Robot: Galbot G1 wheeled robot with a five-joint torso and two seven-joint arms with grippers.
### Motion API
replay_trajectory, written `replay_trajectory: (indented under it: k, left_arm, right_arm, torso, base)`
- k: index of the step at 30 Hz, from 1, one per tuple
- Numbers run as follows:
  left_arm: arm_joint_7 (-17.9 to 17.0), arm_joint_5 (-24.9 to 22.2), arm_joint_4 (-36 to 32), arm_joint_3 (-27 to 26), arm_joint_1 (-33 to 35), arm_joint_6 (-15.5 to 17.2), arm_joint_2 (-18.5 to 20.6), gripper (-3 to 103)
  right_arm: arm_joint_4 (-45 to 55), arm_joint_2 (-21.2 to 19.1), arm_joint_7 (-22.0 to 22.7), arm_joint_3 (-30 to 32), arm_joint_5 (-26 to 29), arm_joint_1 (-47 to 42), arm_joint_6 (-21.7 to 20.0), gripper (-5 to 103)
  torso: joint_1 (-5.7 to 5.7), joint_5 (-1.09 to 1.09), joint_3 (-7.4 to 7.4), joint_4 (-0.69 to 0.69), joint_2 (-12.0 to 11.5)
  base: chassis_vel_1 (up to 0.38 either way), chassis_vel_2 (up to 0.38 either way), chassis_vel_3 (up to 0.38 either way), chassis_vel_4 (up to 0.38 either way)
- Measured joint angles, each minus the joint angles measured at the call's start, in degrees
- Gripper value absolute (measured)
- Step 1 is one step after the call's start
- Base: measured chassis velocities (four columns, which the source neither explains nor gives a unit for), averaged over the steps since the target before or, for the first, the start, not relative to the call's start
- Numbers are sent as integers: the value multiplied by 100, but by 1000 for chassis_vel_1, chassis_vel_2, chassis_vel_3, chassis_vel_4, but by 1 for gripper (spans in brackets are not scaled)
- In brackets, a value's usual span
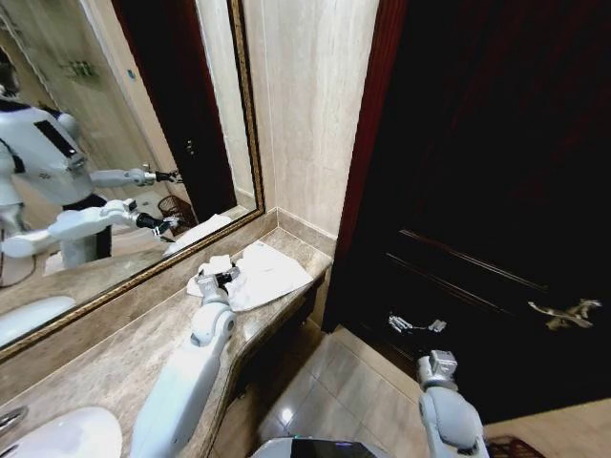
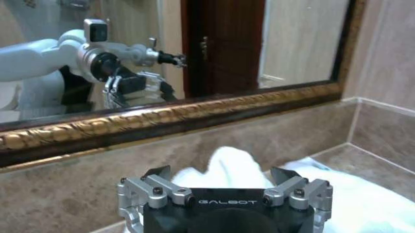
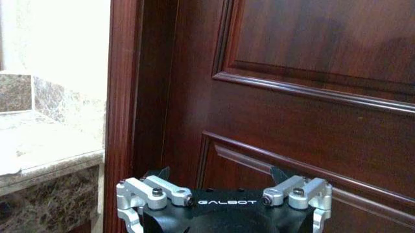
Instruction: Discard the used towel into the hamper.
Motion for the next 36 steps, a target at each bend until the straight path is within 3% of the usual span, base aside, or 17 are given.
replay_trajectory:
  k: [9, 16, 23, 36]
  left_arm:
    - [182, -659, 505, 114, -527, -93, 315, 100]
    - [147, -705, 922, 268, -765, -105, 336, 100]
    - [194, -895, 1228, 401, -844, -109, 368, 100]
    - [430, -1278, 1103, 512, -595, 334, 321, 100]
  right_arm:
    - [10, 25, 105, -46, -25, -13, 35, 100]
    - [137, -129, 131, 82, 22, -186, 66, 100]
    - [193, -39, 191, 112, 10, -205, 116, 100]
    - [266, 85, 198, 68, -101, -215, 174, 100]
  torso:
    - [0, 1, 0, -1, 0]
    - [0, 0, 0, -2, 0]
    - [0, 1, 0, -1, 0]
    - [0, 1, -1, 0, 1]
  base:
    - [0, 0, 0, 0]
    - [0, 0, 0, 0]
    - [0, 0, 0, 0]
    - [0, 0, 0, 0]
